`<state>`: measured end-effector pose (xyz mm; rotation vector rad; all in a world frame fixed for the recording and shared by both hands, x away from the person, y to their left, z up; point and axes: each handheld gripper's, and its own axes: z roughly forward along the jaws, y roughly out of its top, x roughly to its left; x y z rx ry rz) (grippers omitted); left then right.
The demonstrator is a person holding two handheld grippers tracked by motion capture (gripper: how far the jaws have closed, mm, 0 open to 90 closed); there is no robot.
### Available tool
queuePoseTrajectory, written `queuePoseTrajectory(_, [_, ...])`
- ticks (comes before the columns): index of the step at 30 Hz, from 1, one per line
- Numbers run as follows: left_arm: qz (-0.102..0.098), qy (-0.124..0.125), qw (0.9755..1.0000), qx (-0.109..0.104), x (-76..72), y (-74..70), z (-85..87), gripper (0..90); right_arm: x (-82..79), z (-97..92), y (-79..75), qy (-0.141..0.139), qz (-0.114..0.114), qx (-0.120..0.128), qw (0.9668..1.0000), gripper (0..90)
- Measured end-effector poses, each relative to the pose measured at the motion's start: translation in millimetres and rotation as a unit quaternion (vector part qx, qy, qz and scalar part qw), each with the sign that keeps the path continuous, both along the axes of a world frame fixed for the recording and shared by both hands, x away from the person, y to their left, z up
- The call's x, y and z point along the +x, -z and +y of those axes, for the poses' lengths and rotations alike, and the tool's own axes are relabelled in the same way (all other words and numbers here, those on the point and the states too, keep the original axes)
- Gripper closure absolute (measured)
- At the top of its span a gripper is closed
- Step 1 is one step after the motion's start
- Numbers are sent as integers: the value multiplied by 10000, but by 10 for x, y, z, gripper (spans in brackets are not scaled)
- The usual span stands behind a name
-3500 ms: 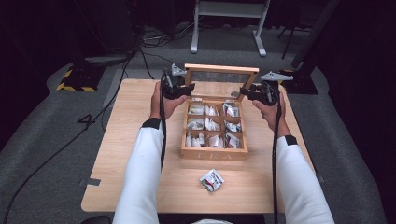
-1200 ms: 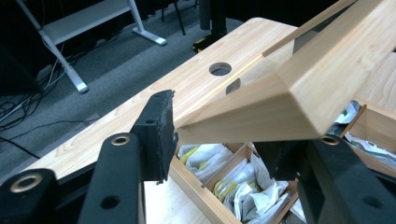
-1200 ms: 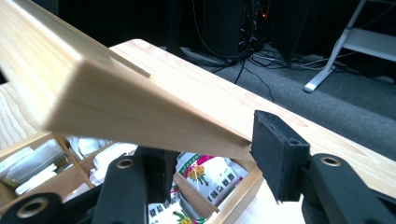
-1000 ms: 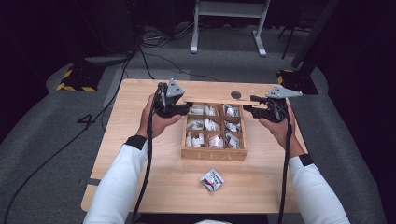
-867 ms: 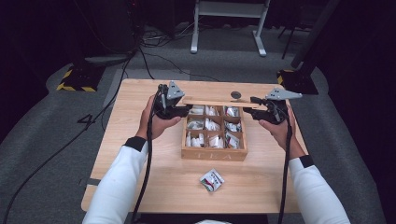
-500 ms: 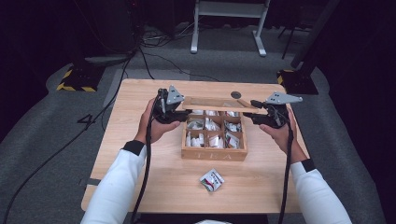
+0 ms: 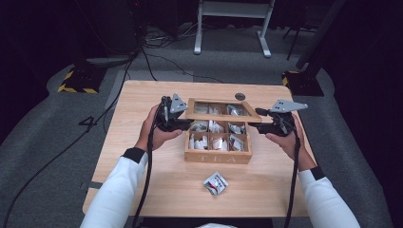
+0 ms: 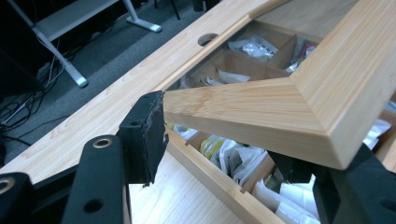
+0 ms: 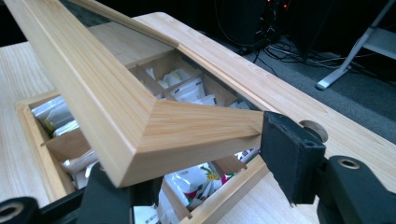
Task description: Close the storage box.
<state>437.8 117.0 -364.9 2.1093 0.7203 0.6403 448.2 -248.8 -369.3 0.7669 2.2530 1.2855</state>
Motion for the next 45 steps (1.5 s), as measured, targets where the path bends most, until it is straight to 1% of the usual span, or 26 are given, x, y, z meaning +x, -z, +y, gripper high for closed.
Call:
queuePoseTrajectory(3, [-15,19,10000,75,-17,12,-2,419,-29,4,10,-12,4,-61,10000,422])
queuePoseTrajectory(5, [-3,25,10000,48,-29,18,5,419,-44,2,12,-27,9,-54,10000,422])
queuePoseTrajectory(6, [15,39,10000,45,-34,26,7,416,-55,3,19,-26,-45,-70,10000,423])
queuePoseTrajectory(9, [105,106,9999,30,-45,71,14,410,-77,13,47,-41,-26,-148,9999,410])
queuePoseTrajectory(13, [157,193,9997,30,-64,112,19,395,-106,14,96,-58,5,-221,9997,397])
queuePoseTrajectory(14, [164,221,9996,64,-72,124,15,394,-111,14,103,-63,9,-242,9997,388])
queuePoseTrajectory(16, [177,250,9995,86,-79,138,10,392,-111,12,122,-97,93,-257,9996,375])
queuePoseTrajectory(20, [196,318,9991,183,-97,168,4,381,-141,15,164,-94,68,-318,9994,370])
queuePoseTrajectory(23, [203,356,9989,217,-111,201,0,374,-150,6,206,-105,133,-304,9994,353])
queuePoseTrajectory(25, [196,357,9990,194,-119,221,1,373,-149,-1,228,-122,198,-286,9993,346])
queuePoseTrajectory(26, [191,353,9991,156,-121,232,3,374,-149,-6,233,-121,246,-263,9993,343])
queuePoseTrajectory(28, [192,354,9991,165,-127,249,4,372,-148,-14,246,-126,354,-201,9991,341])
queuePoseTrajectory(32, [170,371,9989,212,-138,282,0,361,-167,-20,280,-160,395,-210,9989,339])
queuePoseTrajectory(35, [193,365,9989,221,-146,306,-1,355,-180,-25,298,-199,409,-209,9987,335])
queuePoseTrajectory(38, [214,372,9988,221,-150,331,1,346,-189,-33,318,-243,476,-182,9984,329])
queuePoseTrajectory(41, [240,386,9986,266,-156,365,2,333,-209,-36,337,-310,524,-226,9979,319])
queuePoseTrajectory(45, [240,373,9987,233,-165,391,5,328,-225,-34,352,-326,554,-248,9976,308])
